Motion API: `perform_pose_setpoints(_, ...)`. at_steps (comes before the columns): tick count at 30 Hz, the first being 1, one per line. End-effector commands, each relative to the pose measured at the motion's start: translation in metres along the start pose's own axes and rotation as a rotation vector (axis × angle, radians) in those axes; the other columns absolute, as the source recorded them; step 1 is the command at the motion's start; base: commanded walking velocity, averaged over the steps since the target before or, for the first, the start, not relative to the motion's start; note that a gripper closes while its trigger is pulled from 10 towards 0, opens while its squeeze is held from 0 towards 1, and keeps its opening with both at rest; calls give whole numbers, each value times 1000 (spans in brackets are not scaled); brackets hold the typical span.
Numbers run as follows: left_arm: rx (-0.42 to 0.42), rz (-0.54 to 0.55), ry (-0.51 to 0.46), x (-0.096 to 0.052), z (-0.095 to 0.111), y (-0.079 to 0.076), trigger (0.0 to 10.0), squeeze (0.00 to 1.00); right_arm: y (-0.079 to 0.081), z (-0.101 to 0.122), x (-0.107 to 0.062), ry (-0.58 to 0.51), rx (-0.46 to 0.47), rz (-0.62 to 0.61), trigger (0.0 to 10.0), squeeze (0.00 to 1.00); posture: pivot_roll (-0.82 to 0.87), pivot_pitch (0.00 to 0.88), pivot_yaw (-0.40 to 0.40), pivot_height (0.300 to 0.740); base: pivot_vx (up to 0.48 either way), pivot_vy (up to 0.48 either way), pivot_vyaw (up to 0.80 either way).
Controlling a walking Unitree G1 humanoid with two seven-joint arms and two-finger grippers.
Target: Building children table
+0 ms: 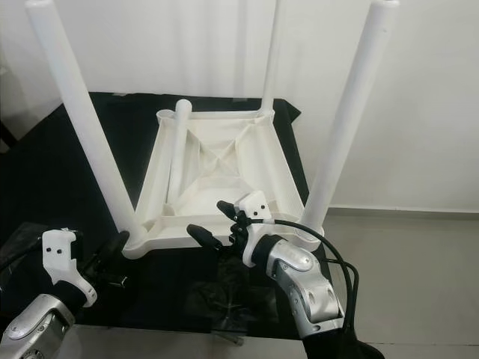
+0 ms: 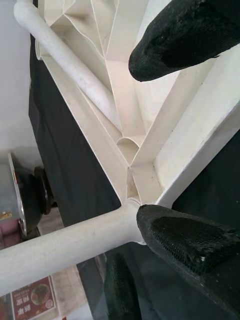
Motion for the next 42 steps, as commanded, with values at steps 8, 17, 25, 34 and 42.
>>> perform_pose_setpoints(8,11,-2,20,0,-2,-2,10000,0,-4,1,5,-8,-24,-21,10000,0,-22,32,-7,740,-298,0,0)
perform_pose_setpoints(17,-9,-13,-7,4,5,-3,10000,0,-5,1,6,-8,-43,-32,10000,0,-25,31,-9,740,-163,0,0)
perform_pose_setpoints(25,35,-45,27,12,5,-15,10000,0,-6,0,7,-8,-51,-43,10000,0,-24,30,-11,740,0,-59,0)
perform_pose_setpoints(34,33,-58,23,26,7,-21,10000,0,-5,-4,8,15,-97,-40,10000,0,-31,26,-24,740,0,-467,0)
perform_pose_setpoints(42,49,-58,38,31,3,-21,10000,0,-8,-6,8,31,-150,-72,10000,0,-43,21,-30,740,0,-465,0)
Point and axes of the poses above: a point about 5 cm out from each wrist's last joint towards the gripper, its own x axis pointing out of the wrist towards the gripper, its own z axis along the axis of the wrist's last joint, y = z × x, the point moved 6 cm from there along x, pointing out of the wrist towards the gripper, and after that the axes turned 8 degrees about x, right-handed, at the moved point
